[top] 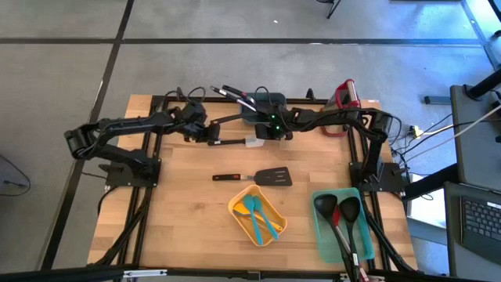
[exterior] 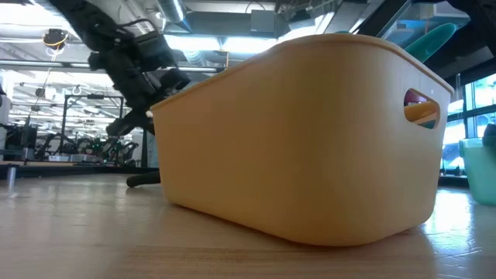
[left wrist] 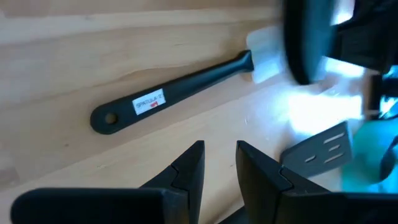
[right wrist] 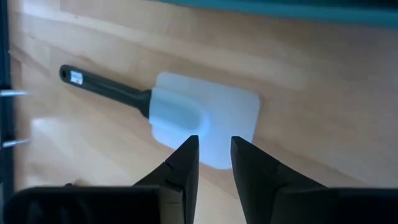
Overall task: Pick & Place Kitchen Items
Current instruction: Put the small white spatula into the yellow bin
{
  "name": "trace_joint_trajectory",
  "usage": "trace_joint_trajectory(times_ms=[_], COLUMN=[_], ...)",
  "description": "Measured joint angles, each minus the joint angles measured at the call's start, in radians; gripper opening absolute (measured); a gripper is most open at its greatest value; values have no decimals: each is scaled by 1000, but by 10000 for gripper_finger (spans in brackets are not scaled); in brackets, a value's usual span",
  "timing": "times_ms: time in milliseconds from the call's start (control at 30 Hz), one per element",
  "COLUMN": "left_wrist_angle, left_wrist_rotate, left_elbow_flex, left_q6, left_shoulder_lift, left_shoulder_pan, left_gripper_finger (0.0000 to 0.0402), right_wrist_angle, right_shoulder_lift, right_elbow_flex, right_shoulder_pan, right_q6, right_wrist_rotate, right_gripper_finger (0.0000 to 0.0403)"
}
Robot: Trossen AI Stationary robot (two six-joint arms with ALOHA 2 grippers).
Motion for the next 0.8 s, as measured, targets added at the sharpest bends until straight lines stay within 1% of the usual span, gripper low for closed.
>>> trace_joint_trajectory(times_ms=[167, 367, 533, 633, 700, 800], left_wrist_angle=[112, 121, 122, 122, 100, -24], left_wrist_rotate=[9, 10, 10, 11, 11, 2], left_elbow_flex=[-65, -65, -65, -65, -65, -66], left_q6=[-73, -82, -82, -82, -91, -153], left_shoulder_lift=[-42, -63, -63, -63, -63, -63], left_shoulder_pan=[3, 4, 10, 10, 10, 24], left_gripper_finger=[86, 86, 86, 86, 86, 86], right_wrist_angle=[2, 30, 48, 37, 31, 31], right_shoulder_lift=[1, 44, 92, 105, 106, 106], right_elbow_flex=[0, 0, 3, 6, 6, 6], right_shoulder_pan=[0, 2, 0, 0, 0, -2], right_q6=[-8, 10, 43, 45, 44, 44], right_wrist_rotate=[11, -6, -60, -65, -62, -61], right_gripper_finger=[96, 96, 96, 96, 96, 96])
